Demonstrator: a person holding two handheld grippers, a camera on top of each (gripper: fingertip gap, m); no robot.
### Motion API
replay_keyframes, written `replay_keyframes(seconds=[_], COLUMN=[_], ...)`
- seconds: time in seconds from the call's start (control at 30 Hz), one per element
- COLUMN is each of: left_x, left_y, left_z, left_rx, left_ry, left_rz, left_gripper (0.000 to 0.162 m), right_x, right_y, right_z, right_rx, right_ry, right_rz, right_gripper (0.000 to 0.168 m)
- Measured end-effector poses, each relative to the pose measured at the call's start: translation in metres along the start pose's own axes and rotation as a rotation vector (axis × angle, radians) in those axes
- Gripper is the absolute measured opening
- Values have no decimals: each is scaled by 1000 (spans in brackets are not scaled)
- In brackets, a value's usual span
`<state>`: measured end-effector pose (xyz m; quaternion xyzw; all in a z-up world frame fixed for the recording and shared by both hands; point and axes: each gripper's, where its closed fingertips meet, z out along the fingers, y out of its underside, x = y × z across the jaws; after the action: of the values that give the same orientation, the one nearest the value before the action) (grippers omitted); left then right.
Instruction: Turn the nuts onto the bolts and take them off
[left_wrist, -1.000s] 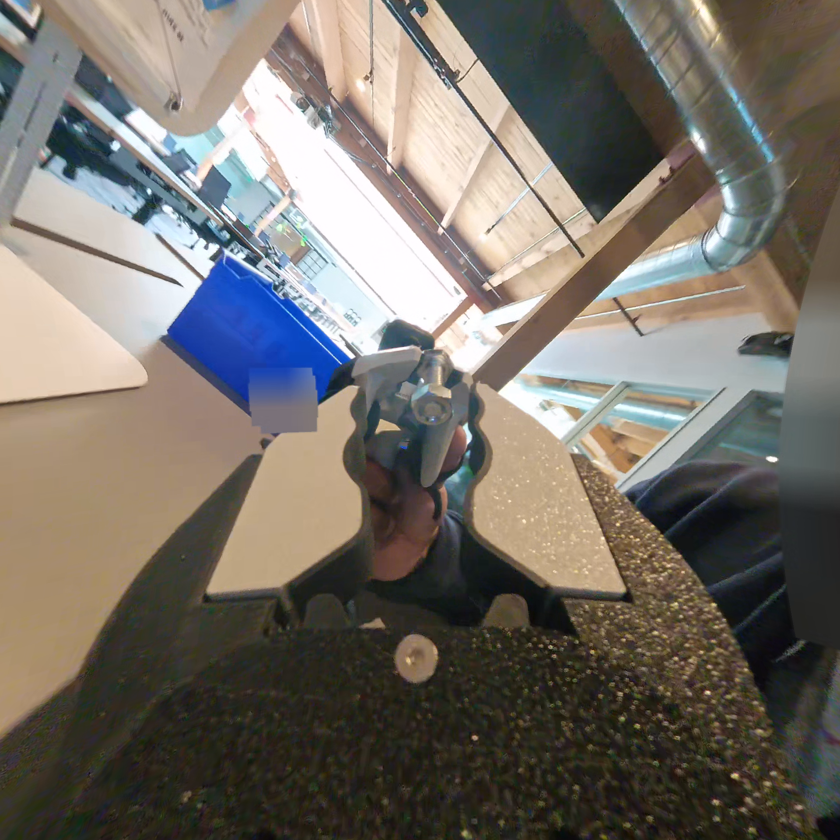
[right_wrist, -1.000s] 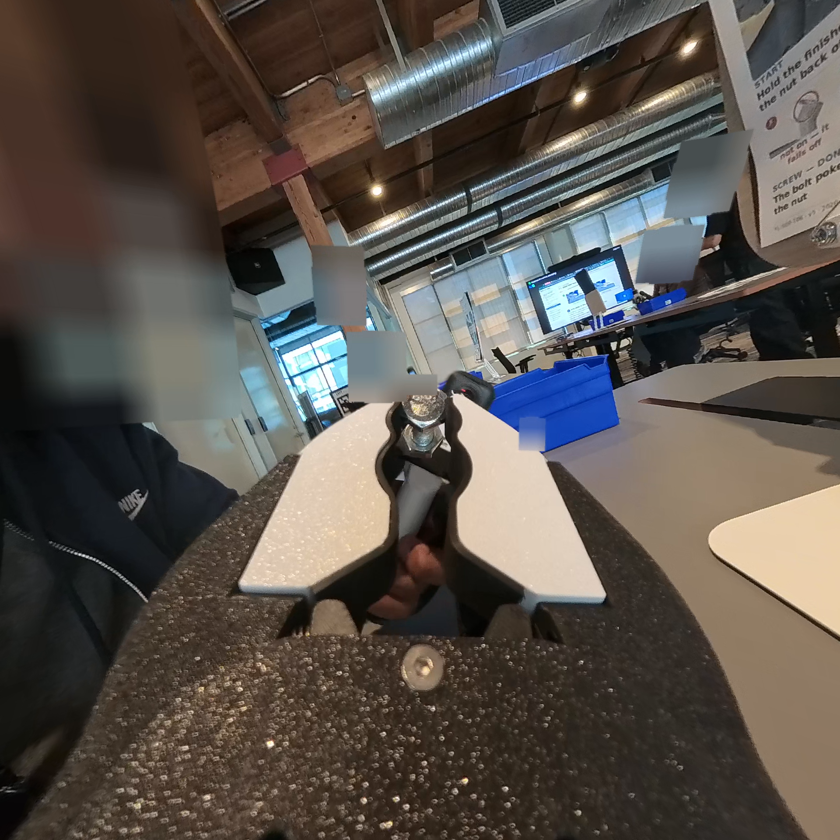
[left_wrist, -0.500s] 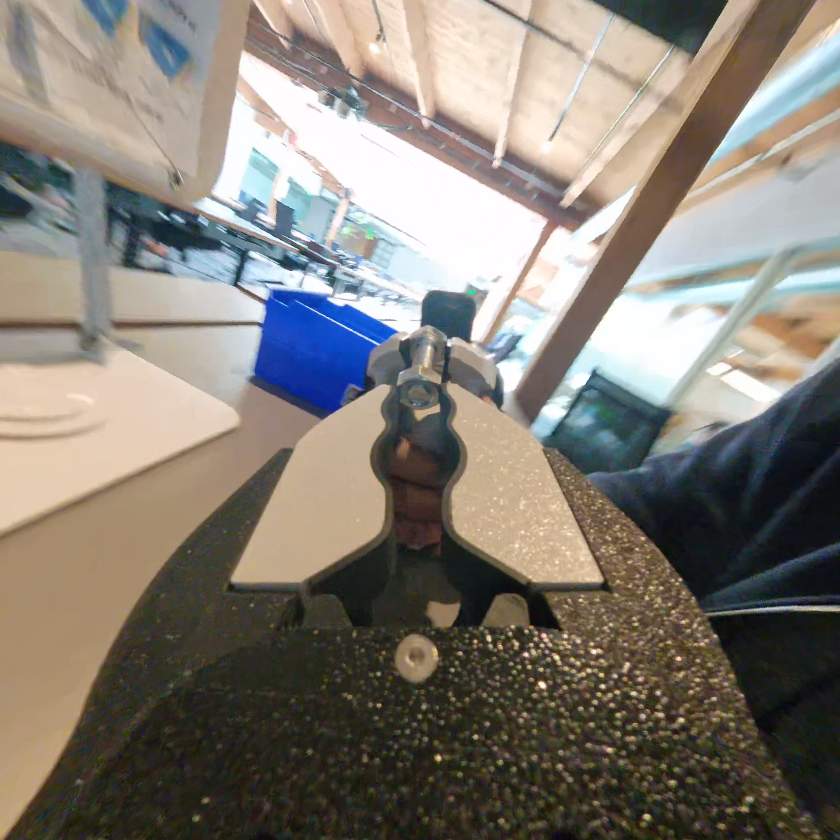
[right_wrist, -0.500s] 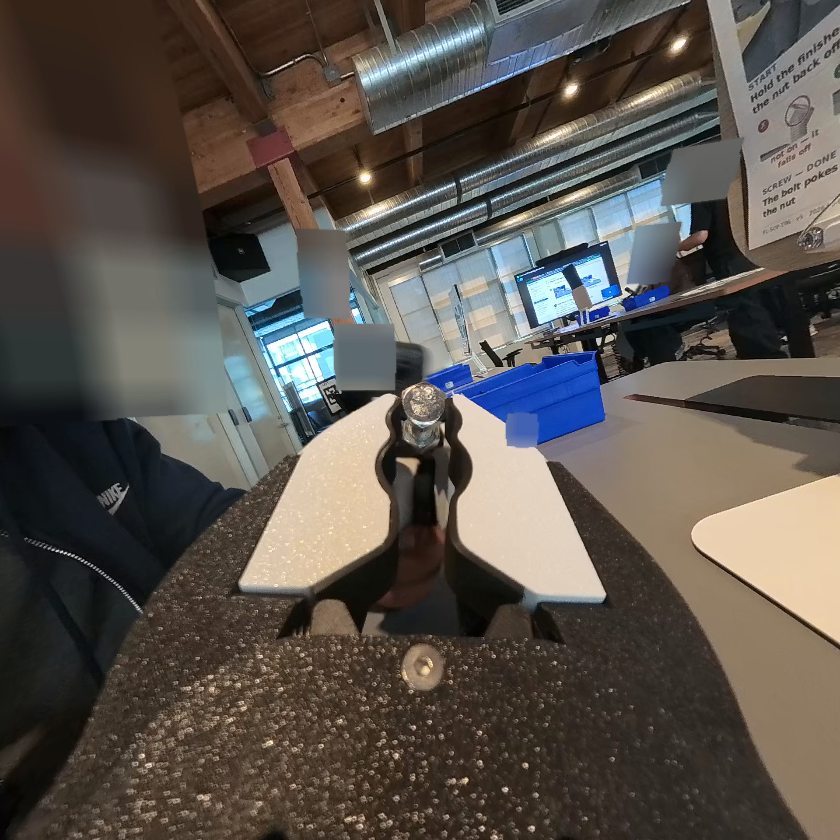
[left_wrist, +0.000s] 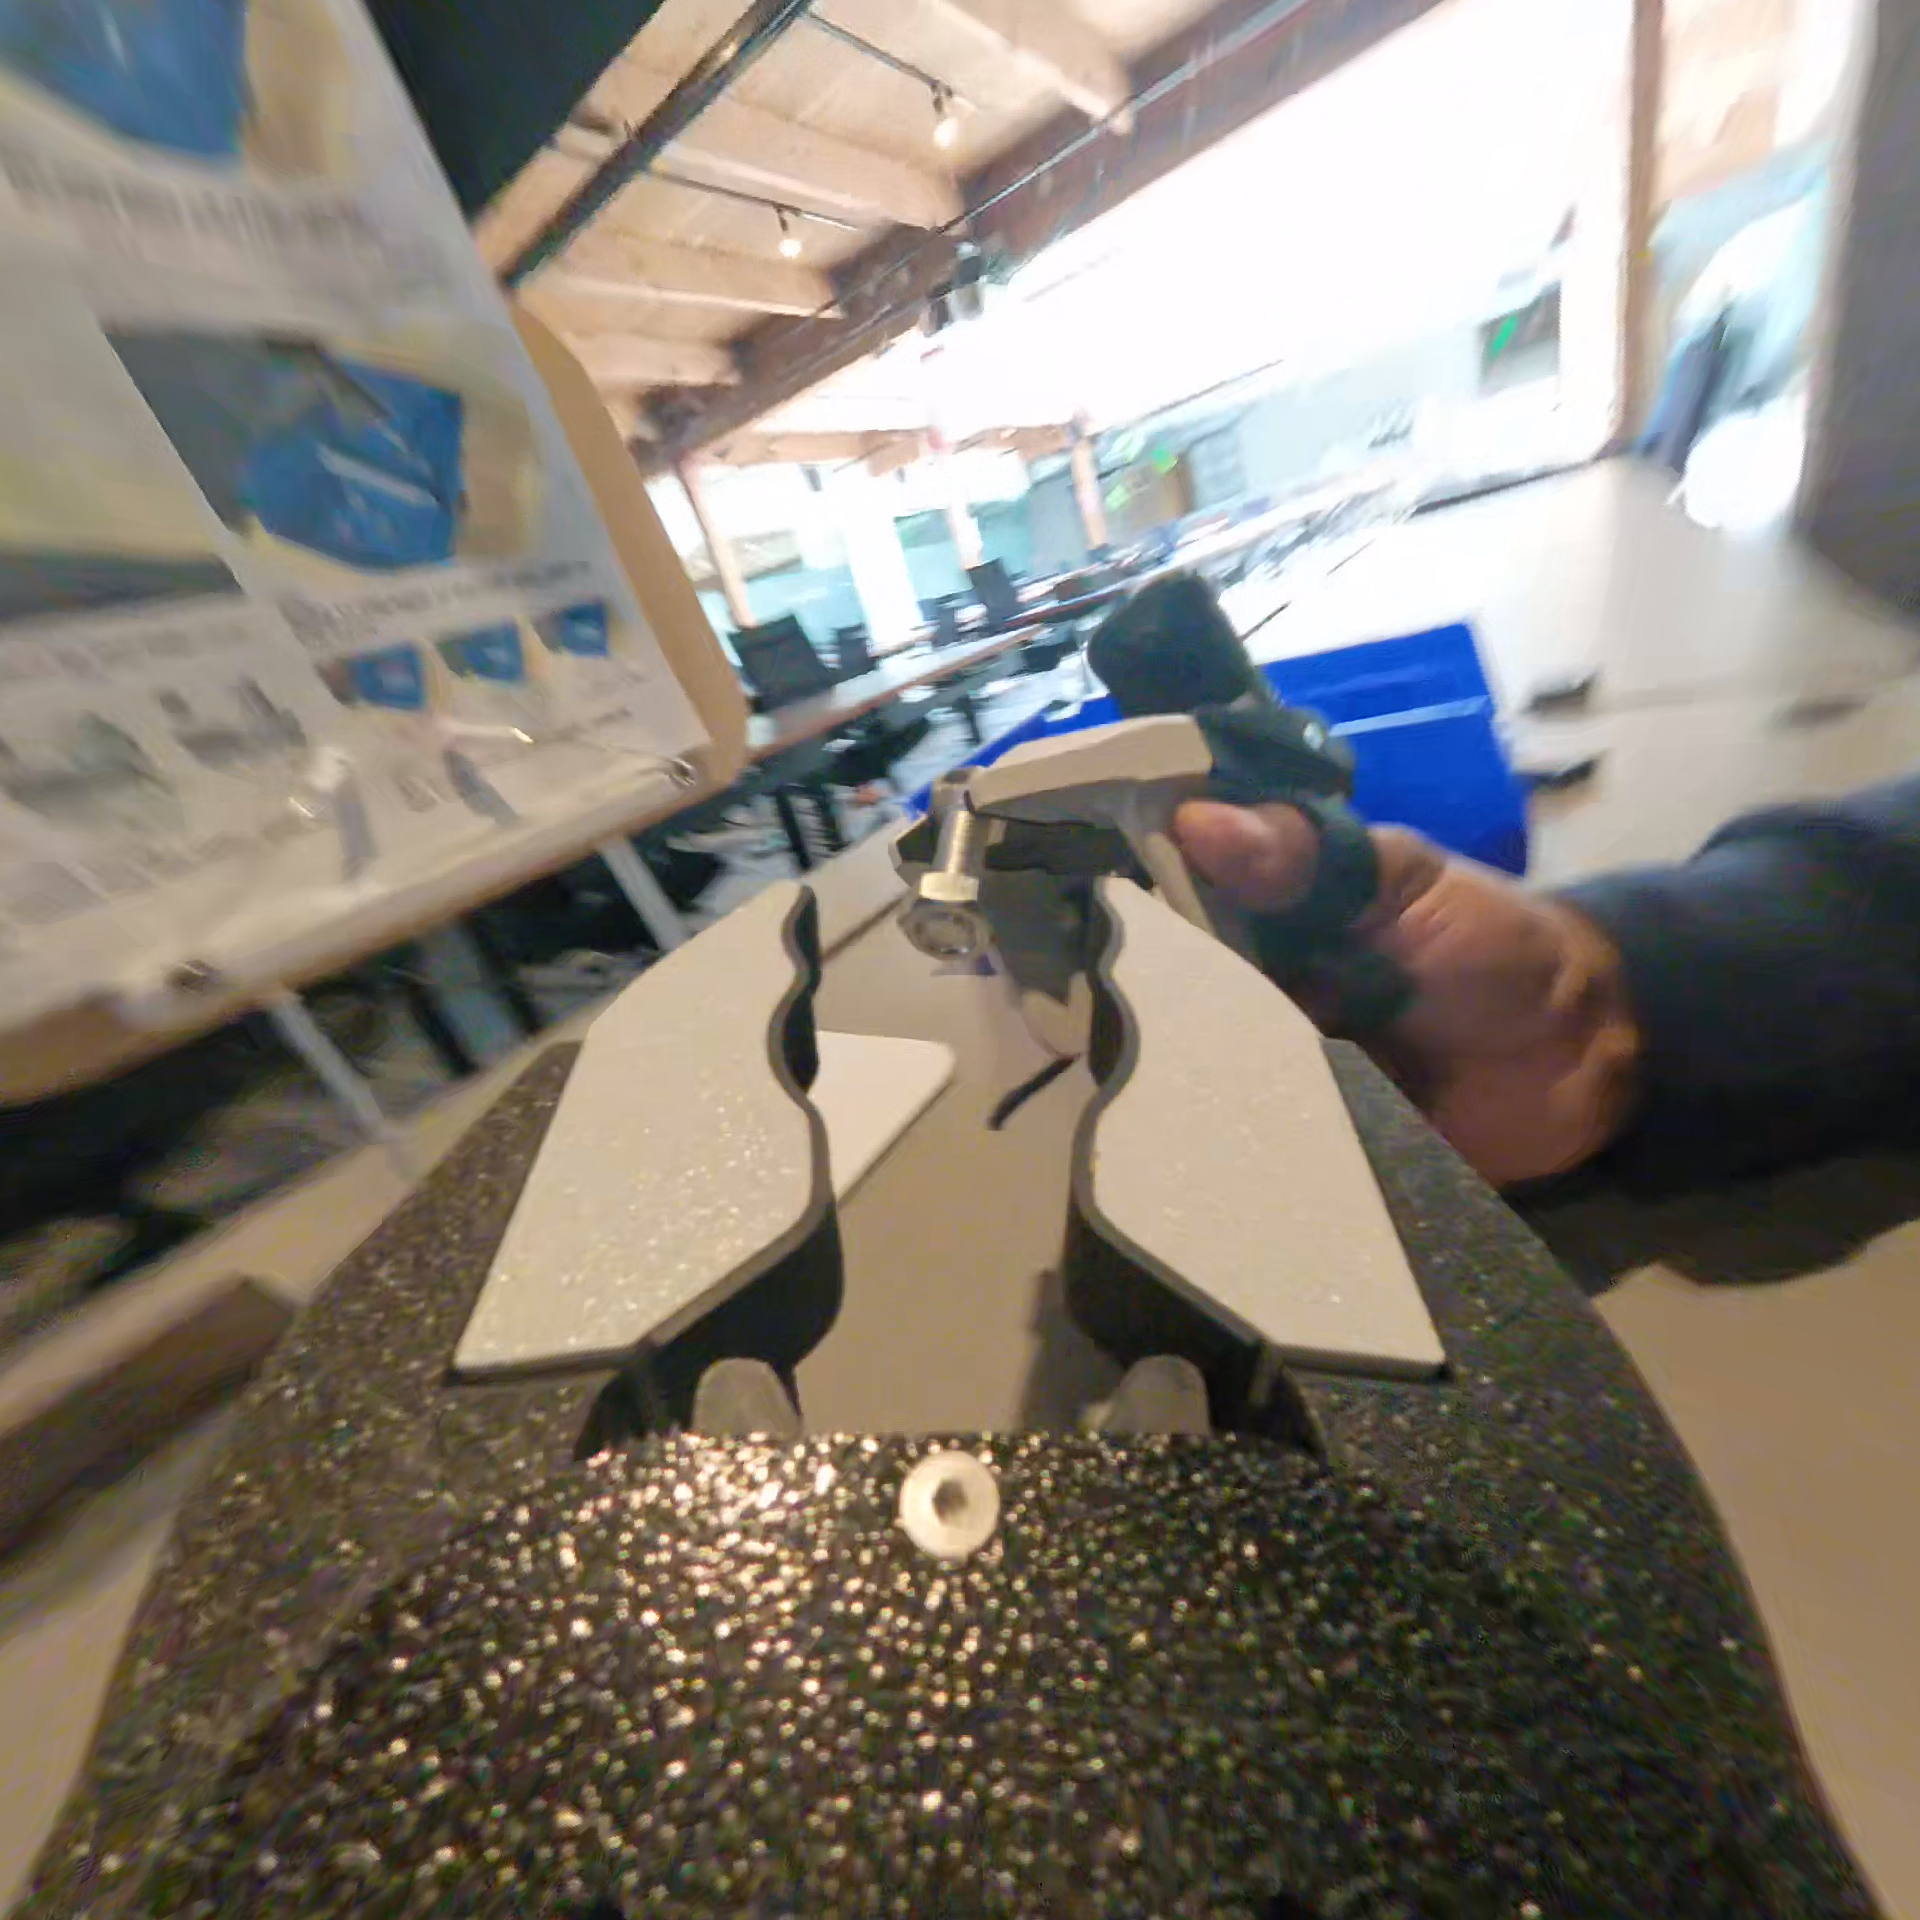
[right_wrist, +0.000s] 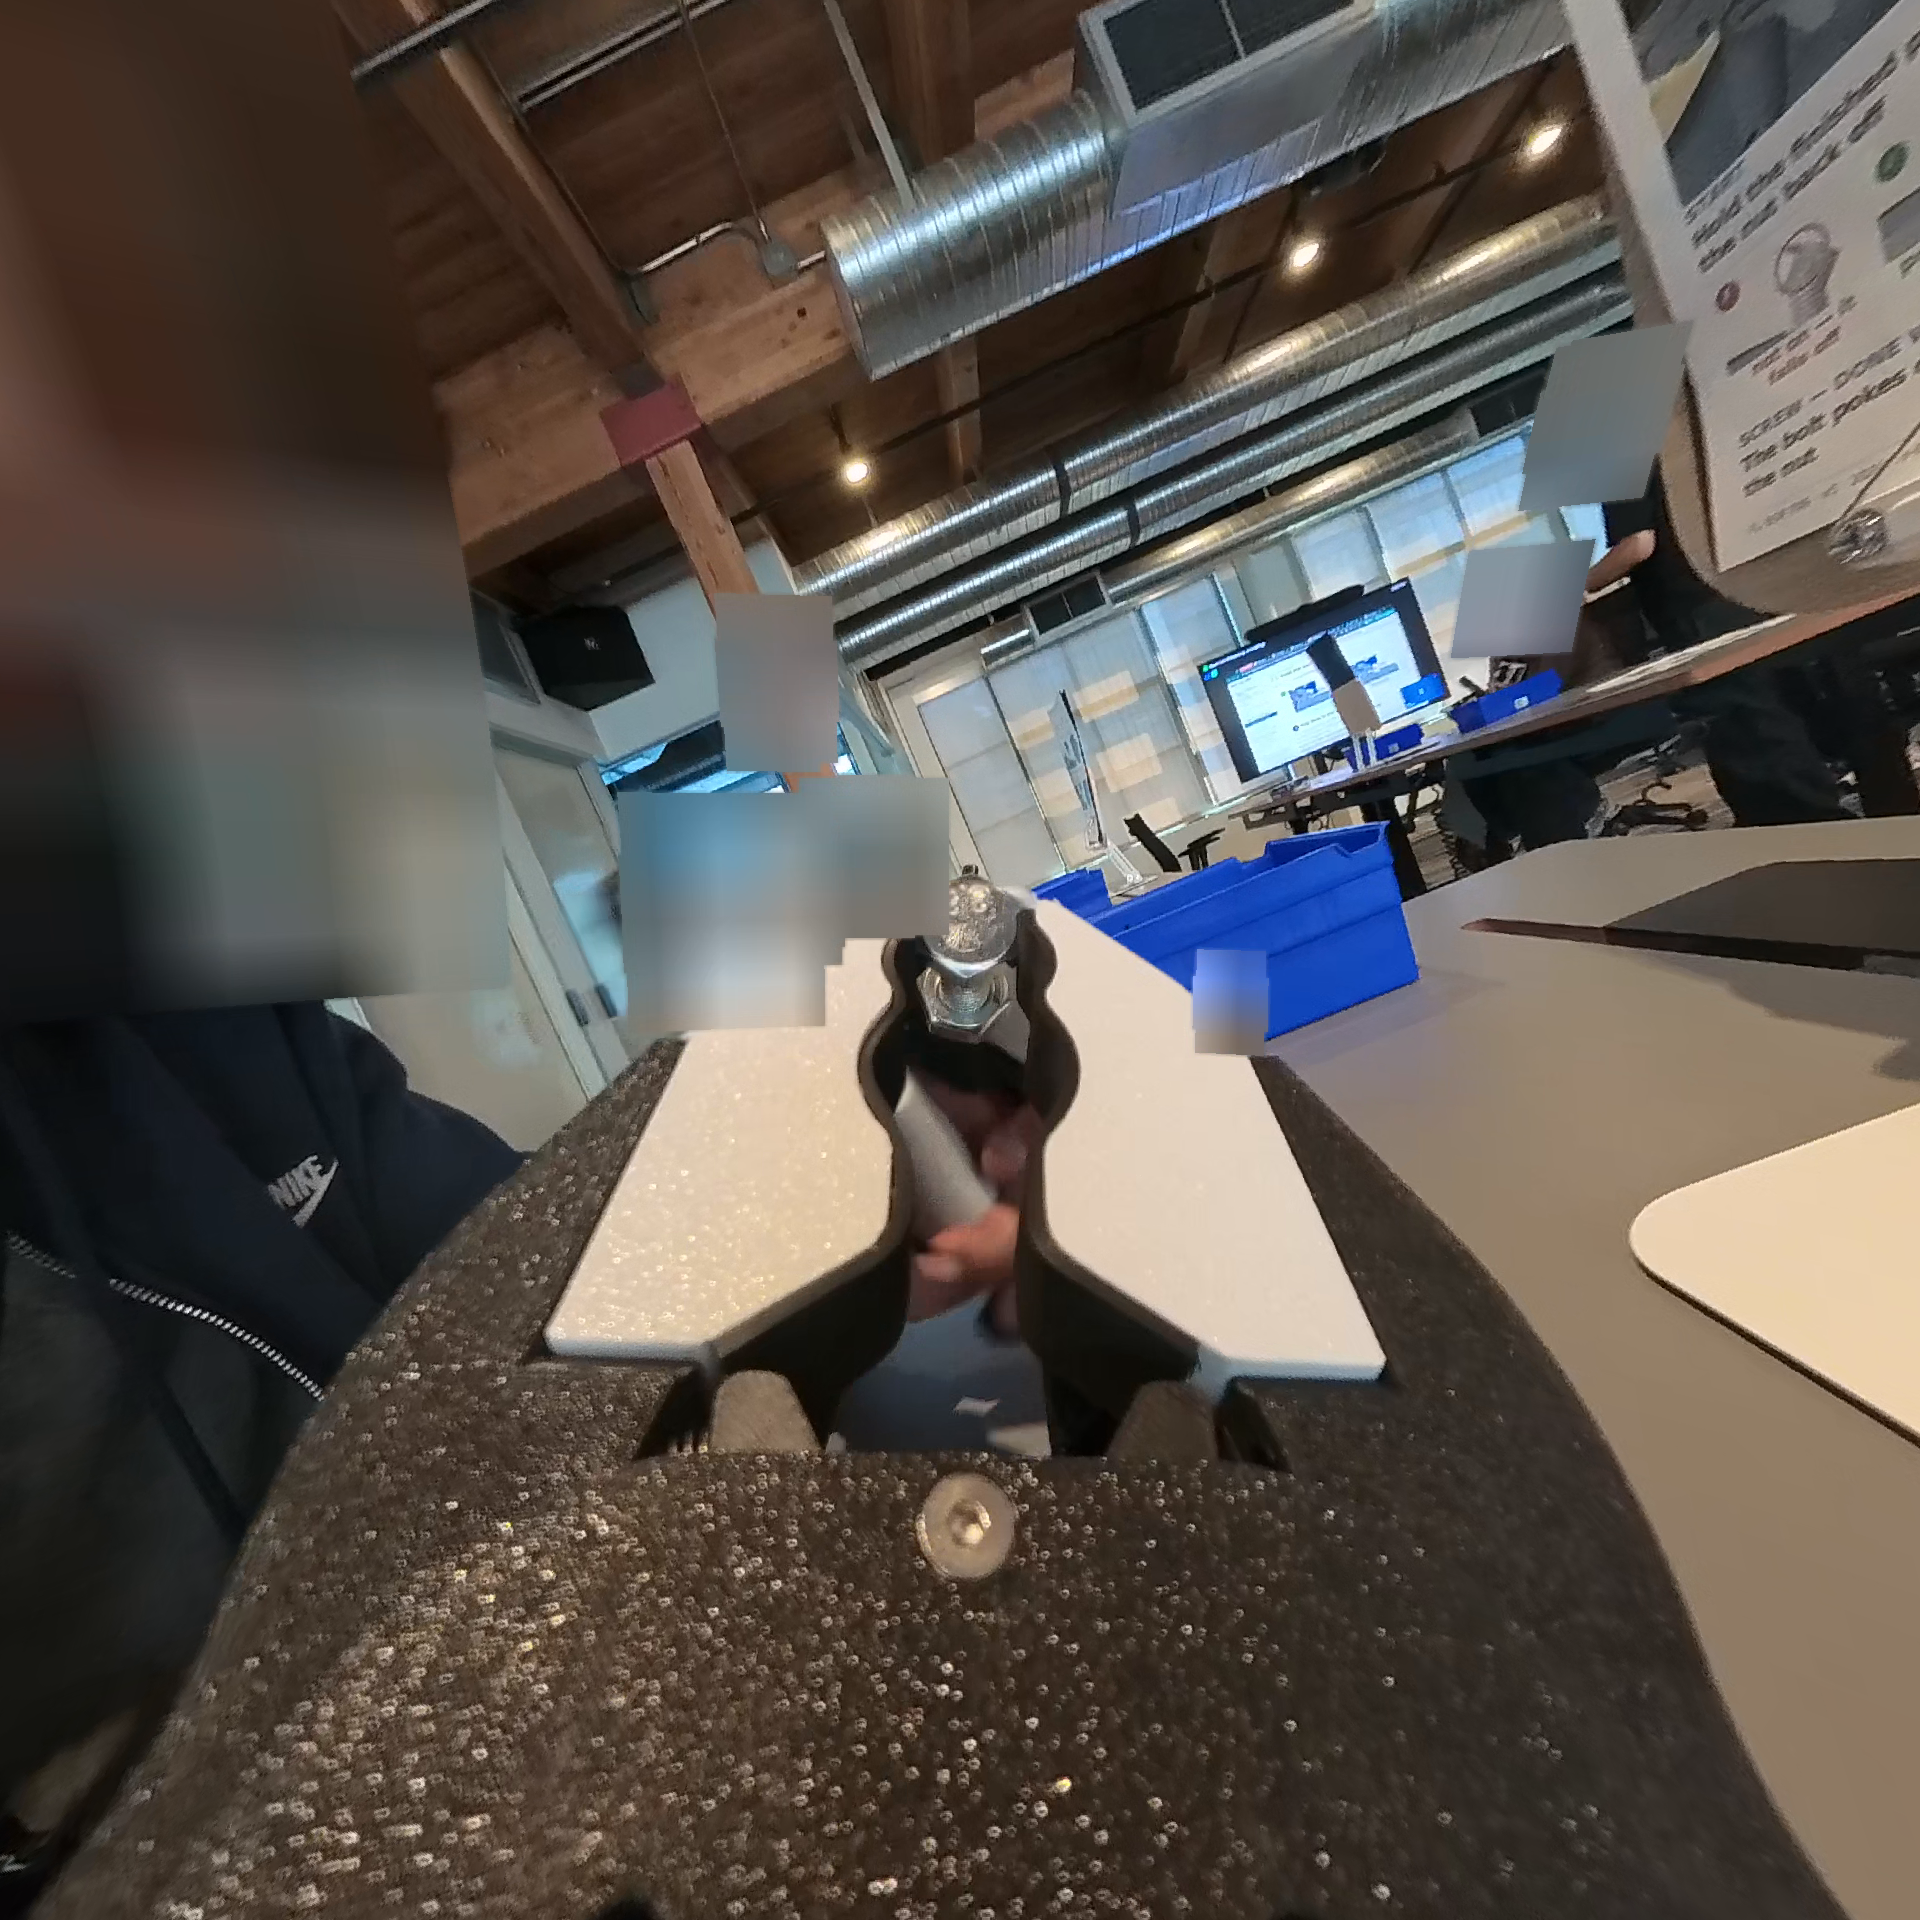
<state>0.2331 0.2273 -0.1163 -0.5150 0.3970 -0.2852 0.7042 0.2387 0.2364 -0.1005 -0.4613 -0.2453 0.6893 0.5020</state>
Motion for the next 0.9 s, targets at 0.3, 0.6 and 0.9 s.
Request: replay_keyframes(seconds=[0.3,0.6,0.9], left_x=[1,-6,1], left_y=[9,10,9], left_z=[3,0,1], left_rx=[62,141,145], left_ry=[267,395,468], left_rz=[-920,-1360,-1474], left_gripper=[45,37,33], right_x=[2,2,3], right_y=[1,2,8], right_z=[-1,-1,2], right_rx=[-8,-28,-70], right_ry=[7,21,34], right_rz=[-8,-39,-77], right_gripper=[17,17,17])
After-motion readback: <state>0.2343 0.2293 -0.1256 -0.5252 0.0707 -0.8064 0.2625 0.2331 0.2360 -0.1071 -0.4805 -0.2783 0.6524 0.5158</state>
